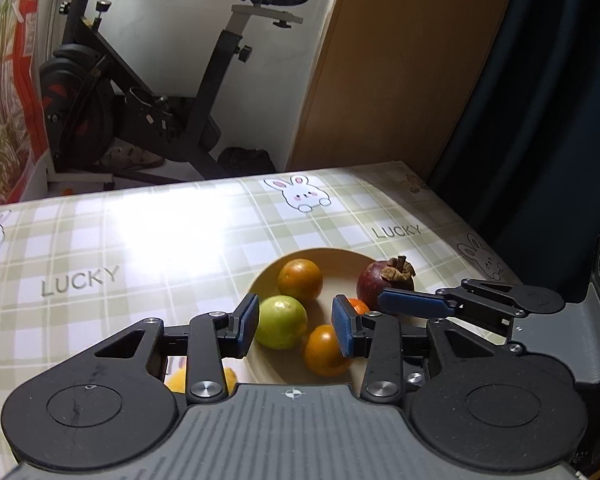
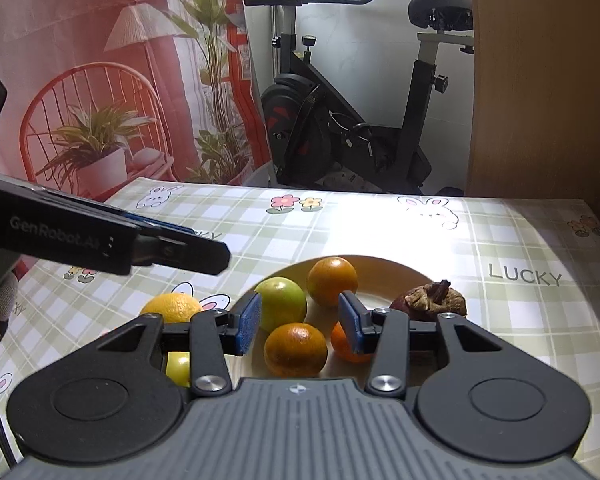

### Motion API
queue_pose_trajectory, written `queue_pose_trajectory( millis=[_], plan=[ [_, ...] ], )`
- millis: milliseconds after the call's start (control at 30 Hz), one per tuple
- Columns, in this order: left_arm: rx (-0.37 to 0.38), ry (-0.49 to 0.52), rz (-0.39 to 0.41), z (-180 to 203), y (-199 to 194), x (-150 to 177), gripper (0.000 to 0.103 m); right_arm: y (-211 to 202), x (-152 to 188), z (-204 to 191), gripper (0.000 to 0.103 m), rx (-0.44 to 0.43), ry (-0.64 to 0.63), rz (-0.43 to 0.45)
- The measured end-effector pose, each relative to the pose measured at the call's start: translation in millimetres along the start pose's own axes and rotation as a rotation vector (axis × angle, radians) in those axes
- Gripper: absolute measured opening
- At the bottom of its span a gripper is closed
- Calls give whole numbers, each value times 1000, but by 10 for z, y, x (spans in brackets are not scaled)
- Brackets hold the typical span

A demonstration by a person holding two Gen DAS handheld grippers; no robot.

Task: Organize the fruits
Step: 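Open the left tool to release the dark orange and withdraw, then move the left tool to a small bright orange and close around it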

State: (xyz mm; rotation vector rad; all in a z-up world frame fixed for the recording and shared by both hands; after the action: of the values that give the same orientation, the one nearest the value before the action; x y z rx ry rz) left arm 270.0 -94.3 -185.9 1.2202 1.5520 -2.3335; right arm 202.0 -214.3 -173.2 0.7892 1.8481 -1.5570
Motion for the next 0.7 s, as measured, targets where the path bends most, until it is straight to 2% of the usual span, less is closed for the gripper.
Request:
queue_pose_trajectory(
  millis=[167, 300, 567, 700],
  plan=[
    [-57, 13, 87, -227, -435, -155, 42, -93, -86, -101, 50, -3, 6, 29],
    [-96, 13, 117, -402, -649, -181, 42, -93, -100, -224, 51, -17, -2, 29],
    [-157, -16, 82, -821, -758, 56, 42, 97, 38, -594, 51, -68, -60, -29],
    [-151, -31, 50, -928, -749, 210, 42, 196, 103, -834, 51, -121, -107, -64]
  ],
)
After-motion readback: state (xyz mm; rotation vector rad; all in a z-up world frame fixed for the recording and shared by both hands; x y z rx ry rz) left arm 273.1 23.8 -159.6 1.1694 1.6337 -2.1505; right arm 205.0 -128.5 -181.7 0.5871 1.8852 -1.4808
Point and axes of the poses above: each gripper's, at about its wrist camera, not at the fingertips, and y roughly the way its jaws point, z to its right, x to its underside, the point moved 8 cm from there along y, roughly the way its jaws point, and after that the axes turned 7 degrees about -z, right-handed, at the moved point
